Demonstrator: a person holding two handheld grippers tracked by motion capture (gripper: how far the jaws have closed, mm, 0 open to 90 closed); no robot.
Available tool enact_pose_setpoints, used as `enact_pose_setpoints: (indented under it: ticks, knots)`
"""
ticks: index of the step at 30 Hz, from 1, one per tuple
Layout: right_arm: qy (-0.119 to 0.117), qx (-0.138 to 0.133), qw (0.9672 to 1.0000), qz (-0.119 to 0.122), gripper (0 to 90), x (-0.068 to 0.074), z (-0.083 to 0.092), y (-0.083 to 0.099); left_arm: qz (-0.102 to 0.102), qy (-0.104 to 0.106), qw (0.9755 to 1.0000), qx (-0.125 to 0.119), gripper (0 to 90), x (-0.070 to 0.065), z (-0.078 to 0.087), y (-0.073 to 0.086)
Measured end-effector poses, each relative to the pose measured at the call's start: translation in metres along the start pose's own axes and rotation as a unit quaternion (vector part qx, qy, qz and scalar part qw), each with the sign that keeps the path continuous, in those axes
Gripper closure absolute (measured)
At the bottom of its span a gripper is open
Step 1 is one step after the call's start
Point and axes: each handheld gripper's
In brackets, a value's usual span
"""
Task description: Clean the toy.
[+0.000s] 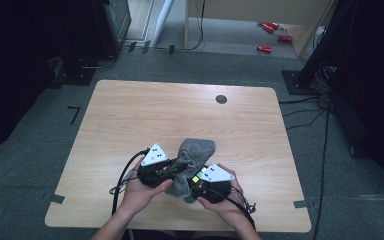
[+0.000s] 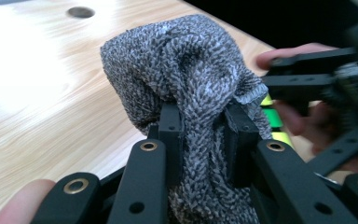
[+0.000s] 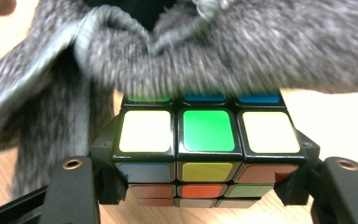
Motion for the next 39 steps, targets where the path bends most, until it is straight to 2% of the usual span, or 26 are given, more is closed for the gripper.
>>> enact_pose_setpoints:
  ticks: [1, 3, 5, 8, 10, 13, 15, 17, 21, 23, 26, 28, 30, 33, 35, 37, 38, 39]
  knots:
    - [-0.002, -0.004, 1.0, -0.003, 34.2, 0.0, 0.0, -0.001, -0.013, 0.006, 0.9999, 0.004, 73.6, -0.006, -0.002, 0.001]
    - [0.0, -0.002, 1.0, 0.001, 34.2, 0.001, -0.001, -0.002, -0.033, 0.002, 0.9993, 0.017, 73.6, -0.016, -0.007, 0.001]
    - [0.001, 0.002, 1.0, -0.001, 34.2, 0.002, -0.001, -0.001, -0.023, 0.0, 0.9995, 0.022, 73.7, -0.013, -0.007, 0.0]
    - [0.003, 0.004, 1.0, 0.006, 34.2, 0.001, 0.0, 0.001, 0.001, -0.023, 0.9996, 0.015, 74.0, 0.002, -0.002, -0.002]
    - [0.0, 0.001, 1.0, 0.002, 34.2, 0.001, 0.0, 0.001, 0.008, -0.02, 0.9997, 0.01, 74.0, 0.005, 0.001, -0.002]
    - [-0.005, -0.006, 1.0, -0.001, 34.2, 0.001, 0.0, -0.001, -0.019, 0.001, 0.9997, 0.013, 73.8, -0.007, -0.001, -0.002]
    - [-0.003, -0.007, 1.0, 0.003, 34.2, 0.002, 0.0, -0.002, -0.035, 0.001, 0.9993, 0.017, 73.5, -0.014, -0.003, -0.002]
    - [-0.003, -0.004, 1.0, 0.002, 34.2, 0.001, 0.001, -0.002, -0.027, 0.003, 0.9995, 0.017, 73.4, -0.009, -0.003, -0.002]
    - [-0.001, 0.0, 1.0, 0.002, 34.3, 0.0, 0.002, 0.001, 0.003, -0.026, 0.9996, 0.009, 73.9, 0.009, 0.003, -0.003]
    - [-0.003, -0.007, 1.0, 0.0, 34.2, -0.001, 0.002, 0.001, -0.001, -0.021, 0.9998, 0.006, 74.8, 0.007, 0.005, -0.004]
    - [-0.005, -0.013, 0.9999, 0.003, 34.2, 0.0, 0.002, -0.002, -0.025, 0.01, 0.9996, 0.012, 74.9, -0.008, 0.002, -0.004]
    - [-0.005, -0.013, 0.9999, 0.002, 34.2, 0.0, 0.003, -0.002, -0.031, 0.012, 0.9994, 0.014, 74.8, -0.013, -0.001, -0.003]
    - [-0.002, -0.009, 0.9999, 0.004, 34.2, 0.0, 0.003, -0.002, -0.019, 0.008, 0.9997, 0.012, 74.9, -0.007, -0.001, -0.003]
    - [0.0, -0.005, 1.0, 0.004, 34.2, -0.001, 0.004, -0.001, 0.003, -0.02, 0.9998, 0.003, 75.1, 0.007, 0.003, -0.004]
    - [-0.001, -0.008, 1.0, 0.001, 34.2, -0.001, 0.004, -0.001, 0.007, -0.019, 0.9998, -0.002, 75.5, 0.007, 0.004, -0.005]
    - [-0.002, -0.012, 0.9999, -0.001, 34.2, -0.001, 0.003, -0.002, -0.011, -0.004, 0.9999, -0.002, 75.7, -0.003, 0.003, -0.004]
    - [-0.003, -0.014, 0.9999, 0.001, 34.3, -0.001, 0.003, -0.002, -0.025, 0.007, 0.9997, 0.004, 75.7, -0.01, 0.001, -0.004]
    - [-0.004, -0.015, 0.9999, 0.001, 34.2, -0.001, 0.003, -0.003, -0.043, 0.008, 0.999, 0.009, 75.7, -0.016, -0.002, -0.003]
Point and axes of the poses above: each handheld gripper's, and its own axes: z roughly backward along the jaws, y roughly out of its underside, x roughly to its left, and after that the axes turned 14 degrees about z, right-handed
